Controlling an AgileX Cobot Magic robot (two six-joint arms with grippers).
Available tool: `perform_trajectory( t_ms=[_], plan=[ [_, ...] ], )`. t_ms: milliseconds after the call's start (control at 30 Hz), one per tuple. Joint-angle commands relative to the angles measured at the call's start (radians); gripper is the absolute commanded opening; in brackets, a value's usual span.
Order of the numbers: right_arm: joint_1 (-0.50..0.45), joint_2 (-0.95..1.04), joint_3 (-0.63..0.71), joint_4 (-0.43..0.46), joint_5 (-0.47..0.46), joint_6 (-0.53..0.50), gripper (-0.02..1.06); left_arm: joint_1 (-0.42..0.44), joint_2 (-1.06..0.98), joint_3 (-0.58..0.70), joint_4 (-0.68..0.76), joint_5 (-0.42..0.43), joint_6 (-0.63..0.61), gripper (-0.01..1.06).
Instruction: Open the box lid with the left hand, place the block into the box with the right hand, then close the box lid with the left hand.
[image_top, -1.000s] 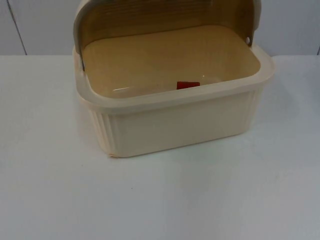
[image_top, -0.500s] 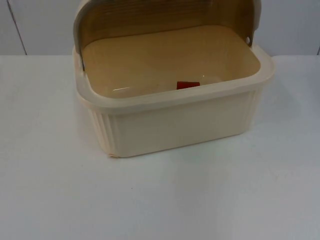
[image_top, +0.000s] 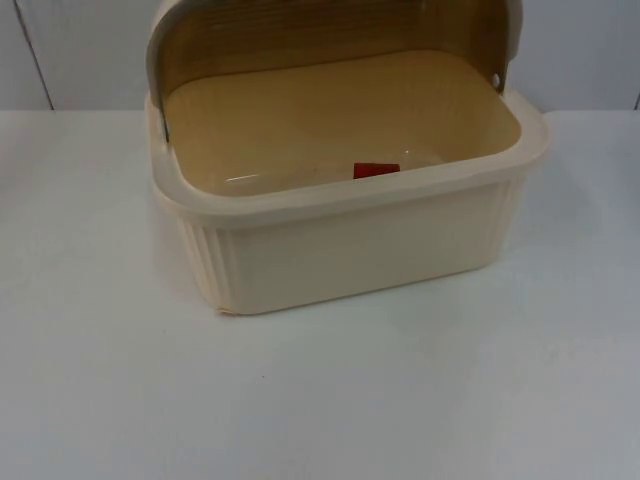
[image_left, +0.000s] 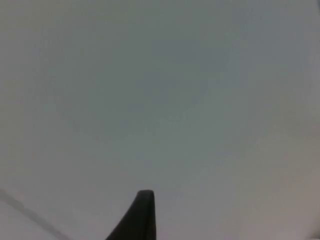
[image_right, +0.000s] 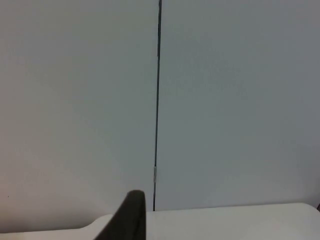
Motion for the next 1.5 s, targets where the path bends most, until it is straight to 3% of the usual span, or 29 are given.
perform_trajectory(
  t_ms=[0, 167, 400, 600, 700, 833, 967, 1067, 1200, 1300, 1433, 1467],
  plan=[
    [-0.003, -0.002, 0.004, -0.005, -0.001, 0.002, 1.04, -0.017, 0.03, -0.029, -0.003, -0.028, 0.063, 1.04],
    [-0.003, -0.002, 0.004, -0.005, 0.009, 0.002, 1.04, -0.063, 0.091, -0.035, 0.004, -0.148, 0.223, 1.04],
    [-0.003, -0.002, 0.004, -0.005, 0.009, 0.002, 1.04, -0.131, 0.168, -0.037, 0.006, -0.132, 0.479, 1.03],
    [-0.003, -0.002, 0.004, -0.005, 0.007, 0.002, 1.04, -0.16, 0.218, -0.037, -0.004, -0.153, 0.486, 0.96],
    [-0.003, -0.002, 0.004, -0.005, 0.007, 0.002, 1.04, -0.163, 0.224, -0.037, -0.038, -0.155, 0.486, 0.9],
    [-0.003, -0.002, 0.004, -0.005, 0.007, 0.002, 1.04, -0.167, 0.225, -0.037, -0.134, -0.094, 0.486, 0.63],
    [-0.003, -0.002, 0.004, -0.005, 0.007, 0.002, 1.04, -0.167, 0.226, -0.037, -0.187, -0.025, 0.497, 0.51],
    [-0.003, -0.002, 0.004, -0.005, 0.007, 0.002, 1.04, -0.167, 0.229, -0.037, -0.294, -0.006, 0.621, 0.51],
    [-0.003, -0.002, 0.004, -0.005, 0.009, 0.002, 1.04, -0.167, 0.229, -0.037, -0.644, 0.077, 1.0, 0.51],
    [-0.003, -0.002, 0.004, -0.005, 0.011, 0.002, 1.04, -0.167, 0.229, -0.037, -0.722, 0.075, 1.019, 0.48],
    [-0.003, -0.002, 0.004, -0.005, 0.015, 0.002, 1.04, -0.167, 0.242, -0.037, -0.761, 0.002, 1.024, 0.22],
    [-0.003, -0.002, 0.004, -0.005, 0.015, 0.002, 1.04, -0.167, 0.242, -0.037, -0.761, 0.002, 1.024, 0.22]
  ],
)
